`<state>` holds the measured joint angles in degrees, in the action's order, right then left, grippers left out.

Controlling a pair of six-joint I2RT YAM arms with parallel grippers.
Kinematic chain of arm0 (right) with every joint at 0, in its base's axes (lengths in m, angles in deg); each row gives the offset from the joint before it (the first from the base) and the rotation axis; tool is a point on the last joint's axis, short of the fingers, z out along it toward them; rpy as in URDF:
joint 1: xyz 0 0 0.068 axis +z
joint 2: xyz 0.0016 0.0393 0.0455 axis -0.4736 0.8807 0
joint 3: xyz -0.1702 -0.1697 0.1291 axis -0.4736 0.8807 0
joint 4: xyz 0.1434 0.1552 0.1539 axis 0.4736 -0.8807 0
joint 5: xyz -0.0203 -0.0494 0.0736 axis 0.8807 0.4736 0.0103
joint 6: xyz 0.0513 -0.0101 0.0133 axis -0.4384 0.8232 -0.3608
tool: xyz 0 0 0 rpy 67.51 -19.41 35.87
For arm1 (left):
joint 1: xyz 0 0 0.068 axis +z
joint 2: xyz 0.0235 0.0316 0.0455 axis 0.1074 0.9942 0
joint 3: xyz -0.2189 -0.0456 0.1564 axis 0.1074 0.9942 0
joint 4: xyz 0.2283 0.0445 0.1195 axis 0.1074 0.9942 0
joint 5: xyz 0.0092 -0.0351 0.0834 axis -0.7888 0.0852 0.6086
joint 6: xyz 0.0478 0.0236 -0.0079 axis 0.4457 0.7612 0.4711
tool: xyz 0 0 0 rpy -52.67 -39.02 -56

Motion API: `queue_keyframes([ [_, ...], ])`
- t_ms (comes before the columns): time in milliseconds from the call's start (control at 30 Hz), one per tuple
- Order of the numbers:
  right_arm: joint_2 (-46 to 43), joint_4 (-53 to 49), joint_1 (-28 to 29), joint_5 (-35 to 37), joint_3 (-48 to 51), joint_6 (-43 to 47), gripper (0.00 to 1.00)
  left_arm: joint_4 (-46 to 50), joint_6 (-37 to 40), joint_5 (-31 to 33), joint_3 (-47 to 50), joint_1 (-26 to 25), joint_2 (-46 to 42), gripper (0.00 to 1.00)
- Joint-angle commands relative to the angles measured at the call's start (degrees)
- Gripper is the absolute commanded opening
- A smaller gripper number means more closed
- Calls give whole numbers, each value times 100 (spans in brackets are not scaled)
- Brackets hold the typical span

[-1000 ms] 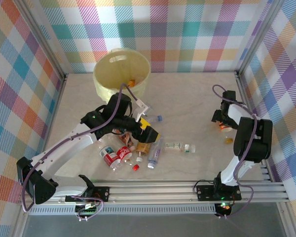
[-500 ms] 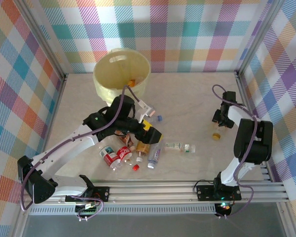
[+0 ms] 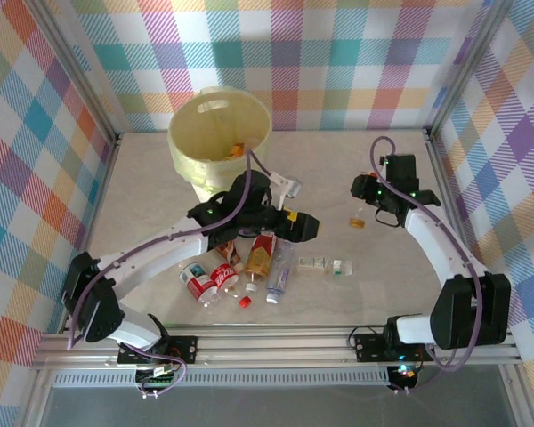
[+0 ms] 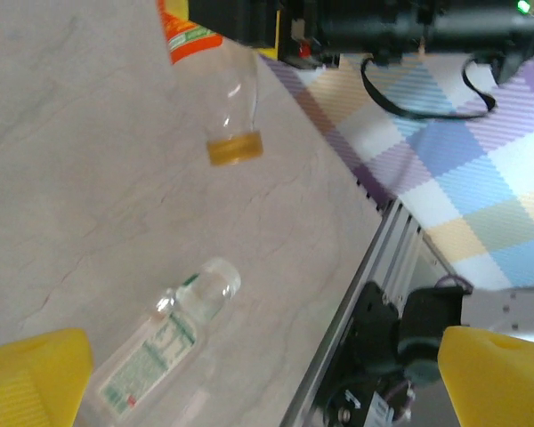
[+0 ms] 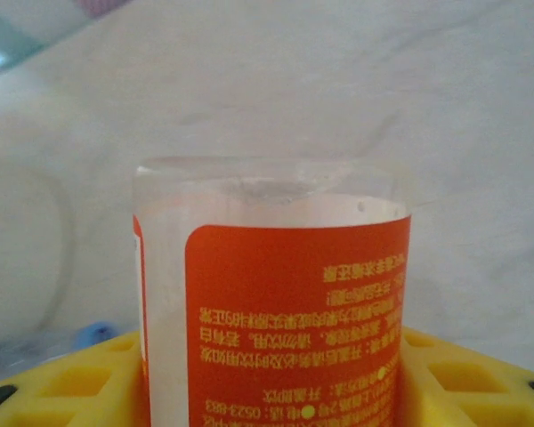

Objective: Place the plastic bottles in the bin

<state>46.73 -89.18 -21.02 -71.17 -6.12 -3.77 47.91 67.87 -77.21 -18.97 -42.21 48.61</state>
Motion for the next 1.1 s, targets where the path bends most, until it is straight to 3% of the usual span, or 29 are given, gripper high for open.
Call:
queue_keyframes([
  [0,-342,308,340,-715,-167,-744,52,-843,-257,256,-229,-147,347,95],
  [367,-753,984,820,-1754,-108,-1539,51,-1355,-536,747,-499,-251,1025,87],
  [467,-777,1189,853,-1954,15,-1680,51,-1539,-593,460,-556,-246,1125,77],
  [700,-777,1271,928,-1978,154,-1730,51,-1706,-626,413,-557,-247,1121,66],
  [800,-780,1277,930,-1965,185,-1747,51,-1703,-593,389,-552,-243,1092,50],
  [967,-797,1223,943,-1966,177,-1754,56,-1674,-529,328,-517,-242,1024,48],
  [1067,-878,1070,945,-1878,132,-1713,71,-1514,-428,390,-503,-244,905,48],
])
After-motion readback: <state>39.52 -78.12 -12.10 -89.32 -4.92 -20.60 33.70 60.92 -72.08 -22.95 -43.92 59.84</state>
